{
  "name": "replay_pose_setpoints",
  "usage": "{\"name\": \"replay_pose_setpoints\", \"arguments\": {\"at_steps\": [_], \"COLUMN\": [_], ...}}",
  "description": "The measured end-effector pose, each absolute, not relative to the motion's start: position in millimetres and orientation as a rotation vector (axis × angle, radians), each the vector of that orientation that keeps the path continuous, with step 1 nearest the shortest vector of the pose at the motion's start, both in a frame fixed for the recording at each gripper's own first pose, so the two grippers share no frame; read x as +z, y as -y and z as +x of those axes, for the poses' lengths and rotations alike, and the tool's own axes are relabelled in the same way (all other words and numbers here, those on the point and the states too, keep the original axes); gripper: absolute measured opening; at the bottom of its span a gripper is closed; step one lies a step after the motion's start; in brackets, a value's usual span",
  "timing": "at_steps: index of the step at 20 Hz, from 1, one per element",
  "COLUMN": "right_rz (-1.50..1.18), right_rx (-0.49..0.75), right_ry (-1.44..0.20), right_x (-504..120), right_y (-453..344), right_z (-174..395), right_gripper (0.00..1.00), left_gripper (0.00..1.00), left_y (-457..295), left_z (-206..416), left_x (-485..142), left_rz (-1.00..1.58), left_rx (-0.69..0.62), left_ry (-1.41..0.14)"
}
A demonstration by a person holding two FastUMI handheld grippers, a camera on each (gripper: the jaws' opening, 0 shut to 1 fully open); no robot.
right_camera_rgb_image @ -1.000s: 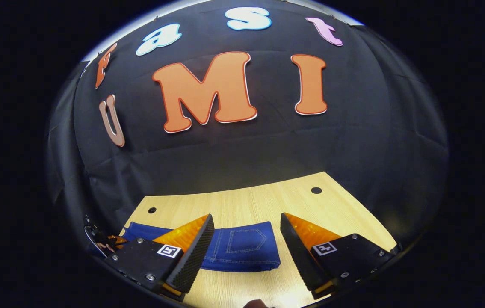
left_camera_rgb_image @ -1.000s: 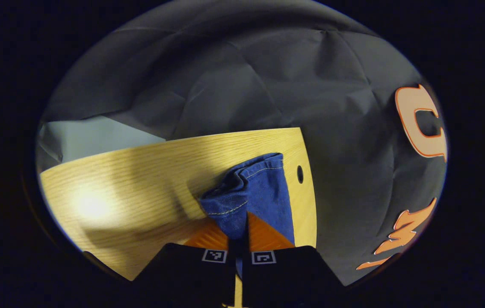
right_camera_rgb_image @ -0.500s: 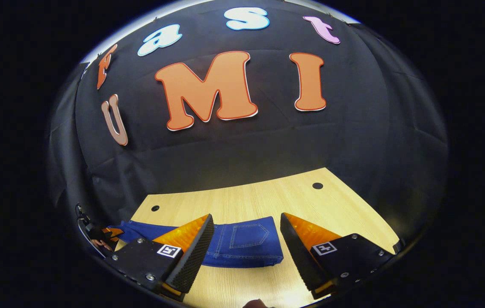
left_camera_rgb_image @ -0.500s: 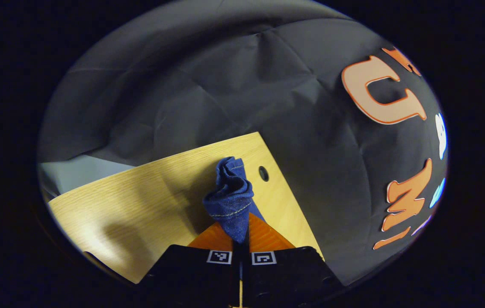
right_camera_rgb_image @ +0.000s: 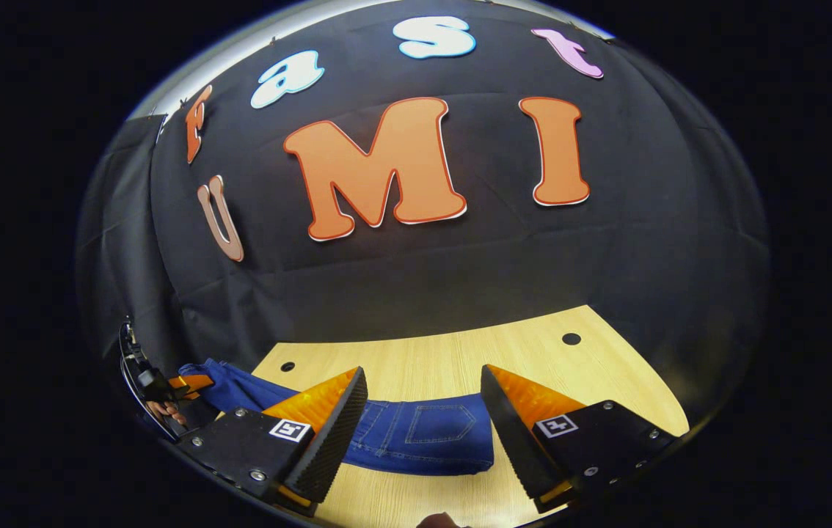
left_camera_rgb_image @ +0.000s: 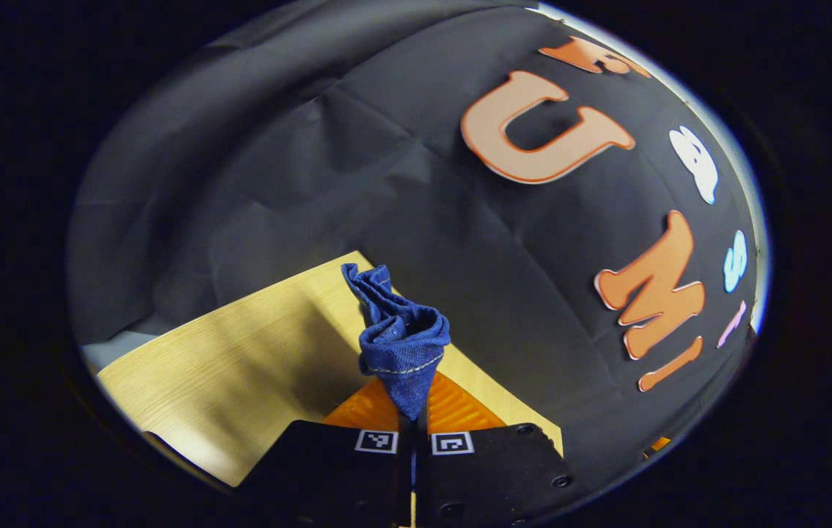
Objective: Grasp the waist and the cuffs of the jeans and fold them to make the two legs overlap; first hold the waist and fold one-third of the jeans toward the cuffs, then hold the cuffs and fold the remaining one-third in the same direction to finish folding.
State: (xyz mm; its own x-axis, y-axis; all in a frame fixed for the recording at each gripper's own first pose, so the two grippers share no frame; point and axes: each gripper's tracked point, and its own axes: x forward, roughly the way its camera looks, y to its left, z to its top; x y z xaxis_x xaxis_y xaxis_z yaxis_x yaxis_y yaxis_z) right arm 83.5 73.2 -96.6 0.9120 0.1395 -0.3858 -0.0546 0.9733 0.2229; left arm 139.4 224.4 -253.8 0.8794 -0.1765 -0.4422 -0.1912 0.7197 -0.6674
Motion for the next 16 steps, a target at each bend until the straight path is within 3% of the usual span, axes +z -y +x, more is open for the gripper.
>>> {"name": "replay_pose_setpoints", "arguments": {"at_steps": [6,16], "right_rz": [0.205,0.183], "right_rx": [0.134,0.142], "right_ry": [-0.404,-0.420], "right_x": [-100,-111], "right_y": [-59,-27], "right_z": [88,85], "right_gripper": [0.96,0.96], "left_gripper": [0.02,0.02], "left_y": [-143,1], "left_z": [157,165], "left_x": [-191,-155], "left_rz": [-0.648,-0.458], "left_rx": [-0.148,-0.344], "left_ry": [-0.449,-0.484]}}
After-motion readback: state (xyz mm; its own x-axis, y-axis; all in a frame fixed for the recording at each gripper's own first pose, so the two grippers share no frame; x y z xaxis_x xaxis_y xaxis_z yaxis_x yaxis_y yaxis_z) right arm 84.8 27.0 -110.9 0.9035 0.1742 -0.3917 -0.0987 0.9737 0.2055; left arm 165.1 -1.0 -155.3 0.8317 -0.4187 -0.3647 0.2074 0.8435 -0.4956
